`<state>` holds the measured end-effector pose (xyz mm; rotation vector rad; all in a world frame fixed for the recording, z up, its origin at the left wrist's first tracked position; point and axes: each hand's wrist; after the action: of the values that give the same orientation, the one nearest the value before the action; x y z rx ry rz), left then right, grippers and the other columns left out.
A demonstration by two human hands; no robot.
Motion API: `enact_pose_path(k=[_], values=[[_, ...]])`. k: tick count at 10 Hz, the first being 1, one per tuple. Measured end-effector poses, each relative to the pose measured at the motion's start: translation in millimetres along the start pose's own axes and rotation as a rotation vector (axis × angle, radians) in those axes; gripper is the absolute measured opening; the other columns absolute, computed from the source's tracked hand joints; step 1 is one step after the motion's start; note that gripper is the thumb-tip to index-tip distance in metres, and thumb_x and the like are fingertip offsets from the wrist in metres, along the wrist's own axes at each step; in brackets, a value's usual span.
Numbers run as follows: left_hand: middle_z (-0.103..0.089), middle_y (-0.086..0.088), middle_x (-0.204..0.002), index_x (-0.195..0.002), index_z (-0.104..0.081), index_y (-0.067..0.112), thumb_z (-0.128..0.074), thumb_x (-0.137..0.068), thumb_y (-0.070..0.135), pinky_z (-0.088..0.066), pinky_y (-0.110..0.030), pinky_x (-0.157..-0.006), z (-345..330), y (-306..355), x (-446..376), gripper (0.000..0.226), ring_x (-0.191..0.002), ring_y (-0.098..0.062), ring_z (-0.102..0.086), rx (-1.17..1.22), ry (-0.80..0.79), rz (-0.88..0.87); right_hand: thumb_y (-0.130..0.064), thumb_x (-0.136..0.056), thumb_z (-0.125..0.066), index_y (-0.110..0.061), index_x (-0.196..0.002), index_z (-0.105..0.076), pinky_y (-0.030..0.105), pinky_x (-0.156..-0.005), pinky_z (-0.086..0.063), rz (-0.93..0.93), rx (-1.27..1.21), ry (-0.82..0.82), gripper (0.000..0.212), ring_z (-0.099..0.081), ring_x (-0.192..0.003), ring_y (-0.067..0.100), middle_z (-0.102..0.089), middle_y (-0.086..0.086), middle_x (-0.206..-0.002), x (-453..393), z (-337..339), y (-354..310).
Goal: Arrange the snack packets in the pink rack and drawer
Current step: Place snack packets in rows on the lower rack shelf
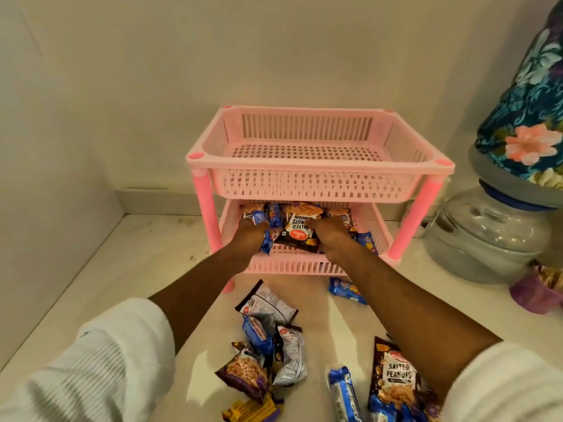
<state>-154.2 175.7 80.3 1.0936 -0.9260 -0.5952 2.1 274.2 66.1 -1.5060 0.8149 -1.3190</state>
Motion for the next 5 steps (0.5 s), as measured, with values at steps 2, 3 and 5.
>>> enact_pose_path(k=[2,3,5], values=[[-0.058,-0.018,-0.09,-0.111,-0.057,0.002,-0.045,-0.1,0.001,-0.053,-0.054,-0.088,-0.6,5.5,-25.7,0.017,-0.074,-0.03,-0.059,-0.011,-0.134,-0.026,-0.006,-0.088,-0.072,-0.01,-0.145,-0.047,0.03,-0.083,-0.049,0.129,0.224,0.07,0.063,-0.059,-0.104,0.025,-0.06,0.011,-0.136,-26.0,-19.4,2.0],[-0.051,-0.019,-0.094,-0.113,-0.054,0.0,-0.047,-0.098,0.001,-0.048,-0.043,-0.075,-3.7,1.8,-38.5,0.017,-0.08,-0.029,-0.05,-0.102,-0.125,0.03,-0.005,-0.086,-0.075,0.0,-0.145,-0.042,0.041,-0.085,-0.058,0.021,0.497,0.019,0.068,-0.062,-0.11,0.031,-0.056,0.017,-0.137,-34.1,-25.6,11.4],[-0.062,-0.021,-0.118,-0.128,-0.056,-0.006,-0.048,-0.098,0.012,-0.049,-0.032,-0.076,-4.2,-2.1,-57.2,0.036,-0.101,-0.029,-0.059,-0.405,-0.148,0.096,-0.014,-0.088,-0.074,-0.002,-0.096,-0.059,0.03,-0.053,-0.052,0.012,0.893,-0.061,0.02,-0.062,-0.075,0.022,-0.06,0.008,-0.084,-43.7,-29.6,17.6]])
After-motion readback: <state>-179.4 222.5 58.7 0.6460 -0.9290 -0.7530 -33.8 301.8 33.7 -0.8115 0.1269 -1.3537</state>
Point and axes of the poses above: each hand's wrist, its own x-axis away from the middle knuckle, its own z-axis out of the back of the hand, y = z × x
